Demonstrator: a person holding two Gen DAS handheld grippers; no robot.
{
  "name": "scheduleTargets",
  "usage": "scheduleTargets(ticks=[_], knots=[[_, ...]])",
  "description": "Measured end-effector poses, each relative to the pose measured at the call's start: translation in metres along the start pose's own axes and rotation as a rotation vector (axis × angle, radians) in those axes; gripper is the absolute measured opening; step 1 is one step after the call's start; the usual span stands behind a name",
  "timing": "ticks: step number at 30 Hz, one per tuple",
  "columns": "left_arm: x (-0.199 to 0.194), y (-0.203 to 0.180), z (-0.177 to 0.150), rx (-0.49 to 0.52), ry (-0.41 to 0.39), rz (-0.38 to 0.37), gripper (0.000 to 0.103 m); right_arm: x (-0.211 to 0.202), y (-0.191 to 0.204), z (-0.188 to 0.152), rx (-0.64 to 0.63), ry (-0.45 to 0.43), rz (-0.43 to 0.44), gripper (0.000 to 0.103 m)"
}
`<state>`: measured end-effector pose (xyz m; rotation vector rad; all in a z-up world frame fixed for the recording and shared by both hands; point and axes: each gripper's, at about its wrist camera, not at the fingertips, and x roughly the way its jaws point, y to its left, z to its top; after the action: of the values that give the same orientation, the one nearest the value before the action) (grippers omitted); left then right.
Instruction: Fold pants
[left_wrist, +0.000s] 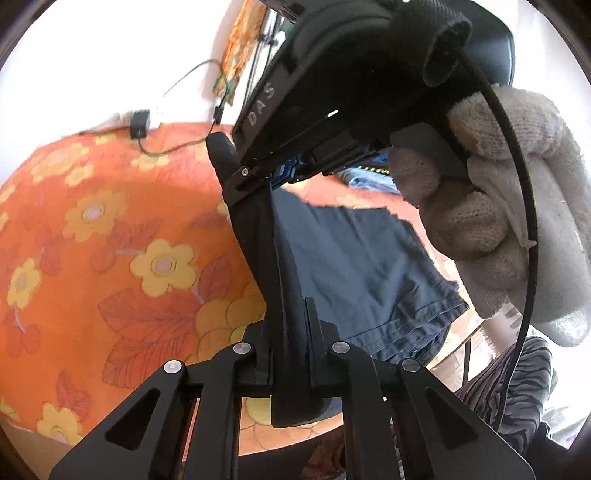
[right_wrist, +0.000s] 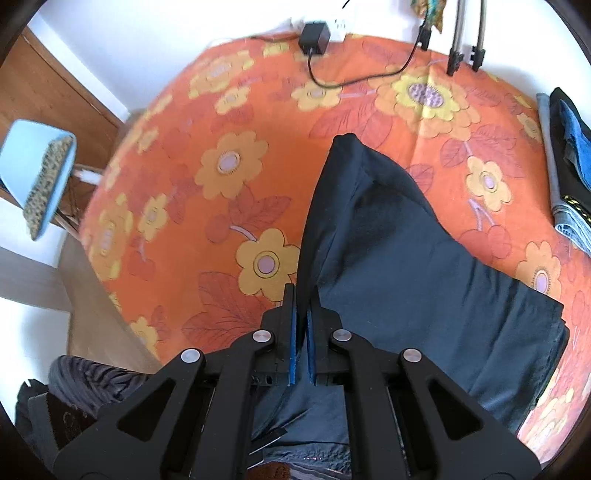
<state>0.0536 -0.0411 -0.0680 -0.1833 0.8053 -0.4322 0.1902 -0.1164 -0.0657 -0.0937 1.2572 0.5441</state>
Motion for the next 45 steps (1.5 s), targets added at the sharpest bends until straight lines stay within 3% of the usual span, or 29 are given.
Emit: scheduleTargets(ticks=[15,26,38,45], knots=[[-0.01,-0.075,0.033,0.18,-0.049,-0.035,0.01,-0.08,-0.063,-0.026,0.113,-0.175,0.144,0.004],[0.029,-0.146,0.039,0.301,-0.022,-0.121,0.01,-0.124,-0.156,-0.076,0.256,-0.272,0.138,0.004],[0.091,-0.202,0.02,0.37,0.083,-0.167,0.01,-0.112,-0.267,-0.142,0.448,-0.303,0.148,0.004],[0.117,-0.211,0.015,0.375,0.13,-0.159,0.01,-0.088,-0.297,-0.157,0.492,-0.31,0.183,0.004]])
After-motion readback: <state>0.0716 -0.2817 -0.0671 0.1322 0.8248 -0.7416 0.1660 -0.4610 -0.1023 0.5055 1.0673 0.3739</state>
